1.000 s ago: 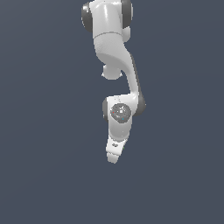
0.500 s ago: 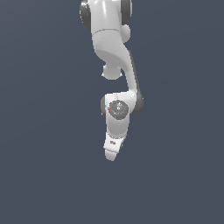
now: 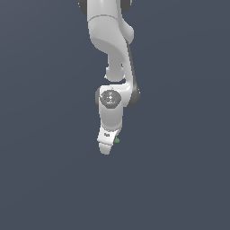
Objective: Pick up the object and move it to a goal position.
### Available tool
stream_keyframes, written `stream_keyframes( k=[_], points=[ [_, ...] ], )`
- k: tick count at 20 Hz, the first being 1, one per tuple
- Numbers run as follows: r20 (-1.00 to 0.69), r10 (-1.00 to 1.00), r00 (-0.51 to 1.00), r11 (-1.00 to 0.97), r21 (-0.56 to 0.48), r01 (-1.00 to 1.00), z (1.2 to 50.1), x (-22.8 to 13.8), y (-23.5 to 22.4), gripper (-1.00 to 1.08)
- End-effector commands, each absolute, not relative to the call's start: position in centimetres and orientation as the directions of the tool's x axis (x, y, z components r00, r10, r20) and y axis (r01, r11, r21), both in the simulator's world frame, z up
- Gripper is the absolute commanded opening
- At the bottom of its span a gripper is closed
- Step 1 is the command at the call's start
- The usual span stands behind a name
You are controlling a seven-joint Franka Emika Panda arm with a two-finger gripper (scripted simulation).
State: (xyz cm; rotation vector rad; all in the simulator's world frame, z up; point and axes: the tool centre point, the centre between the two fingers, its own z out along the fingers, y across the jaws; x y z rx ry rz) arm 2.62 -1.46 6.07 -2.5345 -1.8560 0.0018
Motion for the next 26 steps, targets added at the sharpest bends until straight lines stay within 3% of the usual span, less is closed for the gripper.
stream_keyframes(
  k=[1, 15, 26],
  points=[
    [-0.001, 0.953, 0.303, -0.303, 0.0, 0.953, 7.1, 1.2, -2.9, -1.0],
    [-0.001, 0.953, 0.303, -0.303, 0.0, 0.953, 13.4, -6.6, -11.3, -1.0],
    [0.0, 0.953, 0.303, -0.303, 0.0, 0.953, 15.5, -8.9, -14.0, -1.0]
  ],
)
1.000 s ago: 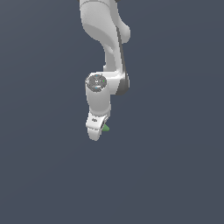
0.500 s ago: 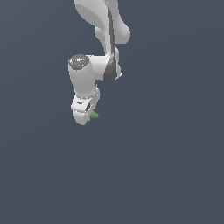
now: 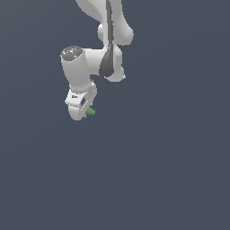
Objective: Pick up the object and move it to a goal position.
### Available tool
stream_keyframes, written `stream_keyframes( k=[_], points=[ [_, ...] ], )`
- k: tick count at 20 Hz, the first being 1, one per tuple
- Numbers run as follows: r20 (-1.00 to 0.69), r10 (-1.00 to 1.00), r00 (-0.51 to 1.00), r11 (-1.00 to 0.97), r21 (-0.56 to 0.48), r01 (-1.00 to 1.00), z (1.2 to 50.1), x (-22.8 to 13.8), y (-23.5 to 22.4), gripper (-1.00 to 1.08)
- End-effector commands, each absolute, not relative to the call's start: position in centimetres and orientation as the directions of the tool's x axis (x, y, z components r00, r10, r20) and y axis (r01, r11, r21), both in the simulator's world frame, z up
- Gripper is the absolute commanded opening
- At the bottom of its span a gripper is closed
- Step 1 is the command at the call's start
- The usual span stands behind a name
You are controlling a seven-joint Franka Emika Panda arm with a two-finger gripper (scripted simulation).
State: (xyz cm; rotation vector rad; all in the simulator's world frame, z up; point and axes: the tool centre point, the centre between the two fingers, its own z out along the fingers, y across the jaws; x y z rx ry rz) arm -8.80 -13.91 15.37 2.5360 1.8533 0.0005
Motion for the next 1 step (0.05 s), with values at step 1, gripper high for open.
stream_keyframes(
  k=[1],
  points=[
    [0.0, 0.953, 0.303, -0.303, 0.0, 0.953, 15.5, -8.93, -14.05, -1.0]
  ],
)
